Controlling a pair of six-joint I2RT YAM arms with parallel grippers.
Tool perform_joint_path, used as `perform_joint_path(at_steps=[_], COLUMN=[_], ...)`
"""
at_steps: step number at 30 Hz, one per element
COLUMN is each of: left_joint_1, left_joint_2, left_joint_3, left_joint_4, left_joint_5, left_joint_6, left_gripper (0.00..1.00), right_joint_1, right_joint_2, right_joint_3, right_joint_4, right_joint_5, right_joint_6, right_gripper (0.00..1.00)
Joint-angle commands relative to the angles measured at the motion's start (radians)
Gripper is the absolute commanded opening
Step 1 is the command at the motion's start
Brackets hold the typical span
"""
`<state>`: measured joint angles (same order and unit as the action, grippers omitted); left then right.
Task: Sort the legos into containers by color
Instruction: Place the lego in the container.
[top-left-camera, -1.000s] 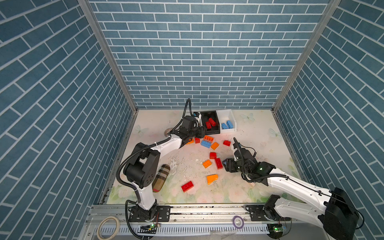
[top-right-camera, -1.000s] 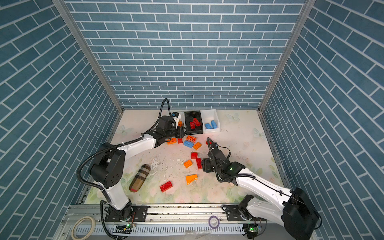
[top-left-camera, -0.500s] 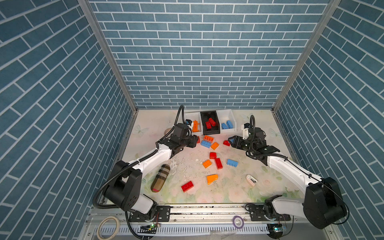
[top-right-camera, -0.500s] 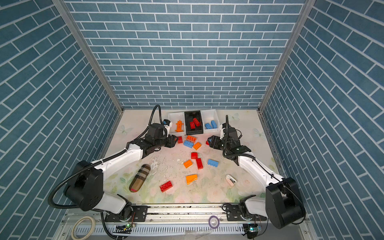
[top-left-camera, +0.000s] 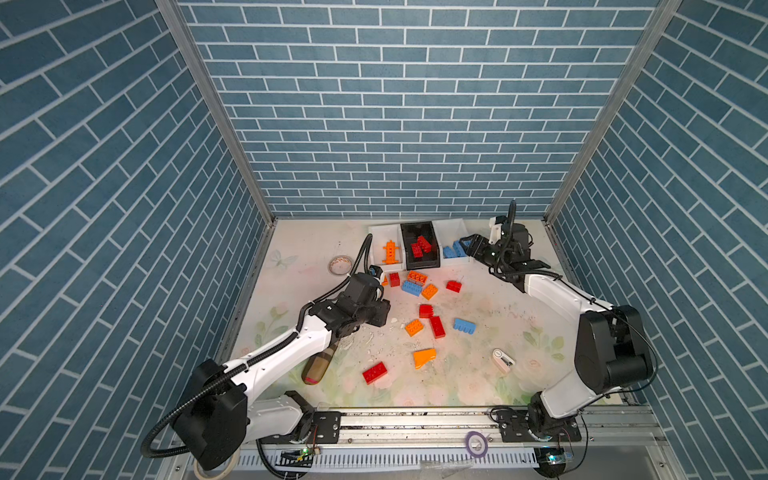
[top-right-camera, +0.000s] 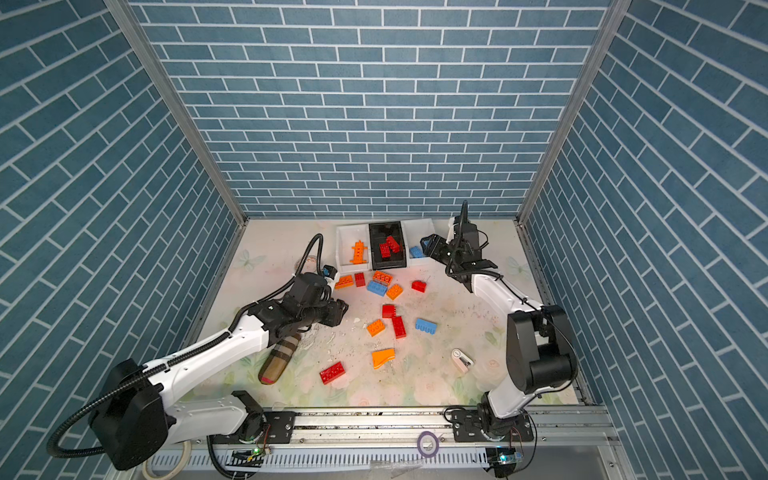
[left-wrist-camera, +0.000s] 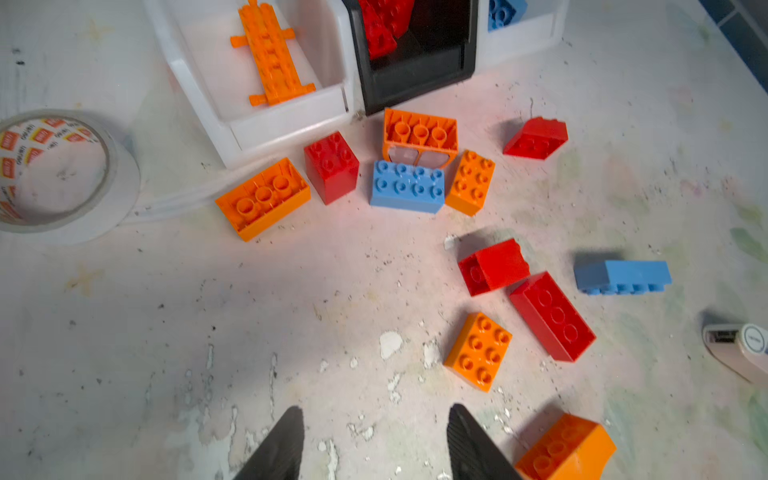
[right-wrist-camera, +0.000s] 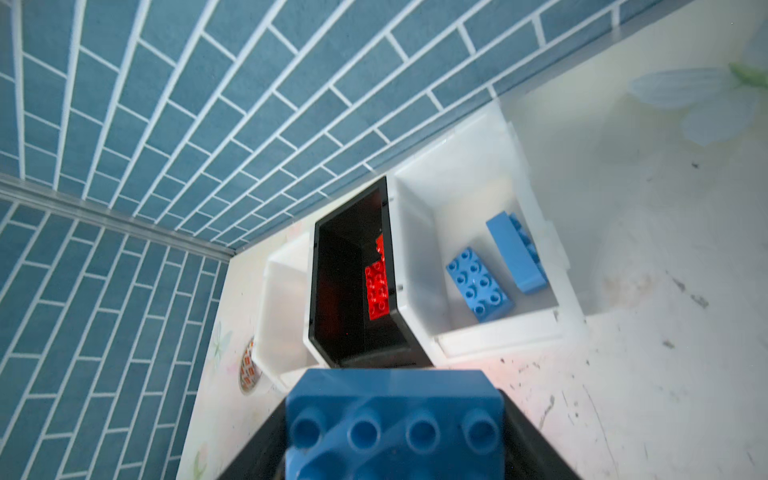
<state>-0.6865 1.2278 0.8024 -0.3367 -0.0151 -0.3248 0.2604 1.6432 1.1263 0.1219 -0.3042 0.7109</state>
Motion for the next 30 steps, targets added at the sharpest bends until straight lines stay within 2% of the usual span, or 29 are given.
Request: perform_joint_path(at_steps=[1,9,16,30], left_joint_1=[-0.049,-0.157,-0.269,-0.375], left_joint_2=[-0.028,-0.051,0.003,0.041], left_joint_3=[-0.018,-0.051,-0.058,-0.104], left_joint_4=[-0.112,-0.210,-0.257,-0.338], left_joint_5=[-0.069,-0.085,-0.088,-0.059], left_joint_6=[-0.053,-0.135,-0.261,-0.380], left_gripper=[0.58,0.59,0.60,0.65], right_joint_1=[-0.015,-0.020,-0.020,-0.020], right_joint_2=[0.078,0.250,0.366,0.449], right_joint_3=[0.076,0.216,0.314,0.381], right_joint_4=[0.047,0.059,0.036,-0.014], right_joint_5=[-0.037,-0.059,-0.067,-0.052], right_joint_6=[0.049,0.081,0.088,0.061], right_gripper=[0.52,0.54,0.55,0.61])
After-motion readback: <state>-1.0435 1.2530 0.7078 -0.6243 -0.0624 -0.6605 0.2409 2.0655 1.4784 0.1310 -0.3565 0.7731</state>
